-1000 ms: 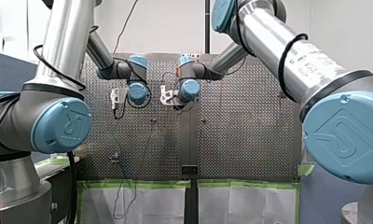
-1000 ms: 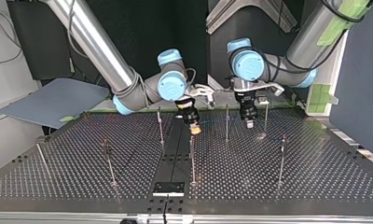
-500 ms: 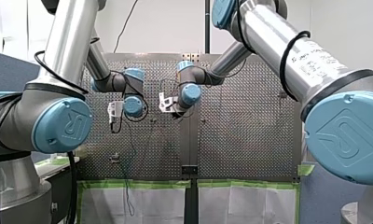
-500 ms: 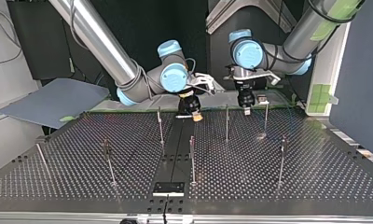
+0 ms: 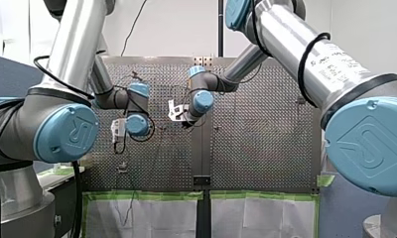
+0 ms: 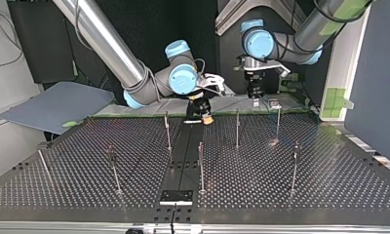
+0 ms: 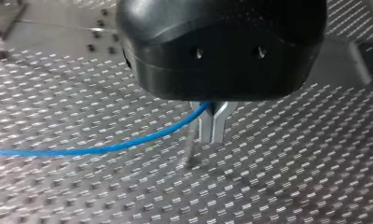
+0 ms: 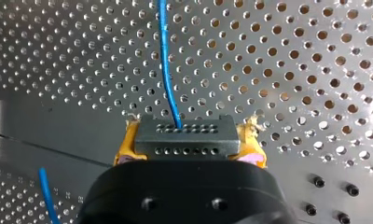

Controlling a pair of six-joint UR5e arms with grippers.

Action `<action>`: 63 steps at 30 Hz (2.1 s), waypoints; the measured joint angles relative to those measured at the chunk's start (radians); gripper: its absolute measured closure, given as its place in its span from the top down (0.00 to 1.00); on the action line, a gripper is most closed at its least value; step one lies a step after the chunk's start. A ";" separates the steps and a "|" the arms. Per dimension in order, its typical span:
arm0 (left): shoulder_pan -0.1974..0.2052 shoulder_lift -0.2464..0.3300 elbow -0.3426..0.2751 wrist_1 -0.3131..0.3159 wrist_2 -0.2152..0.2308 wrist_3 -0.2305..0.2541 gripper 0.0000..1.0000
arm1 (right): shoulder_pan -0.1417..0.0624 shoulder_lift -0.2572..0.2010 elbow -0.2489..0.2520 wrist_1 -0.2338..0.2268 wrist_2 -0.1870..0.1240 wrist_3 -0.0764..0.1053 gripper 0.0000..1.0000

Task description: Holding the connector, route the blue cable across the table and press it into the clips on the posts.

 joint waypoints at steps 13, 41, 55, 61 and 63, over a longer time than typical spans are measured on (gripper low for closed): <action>-0.005 -0.048 -0.063 0.112 0.103 -0.009 0.00 | -0.013 0.021 0.001 -0.025 -0.004 0.010 0.00; 0.028 -0.133 0.082 0.117 0.138 -0.025 0.00 | -0.038 0.031 0.000 -0.090 -0.006 0.012 0.00; 0.074 -0.152 0.166 0.090 0.139 -0.016 0.00 | -0.061 0.031 0.000 -0.144 -0.008 0.012 0.00; 0.088 -0.152 0.201 0.057 0.160 -0.002 0.00 | -0.075 0.031 -0.001 -0.169 -0.013 0.012 0.00; 0.091 -0.152 0.215 0.045 0.169 0.001 0.00 | -0.078 0.031 -0.001 -0.172 -0.016 0.012 0.00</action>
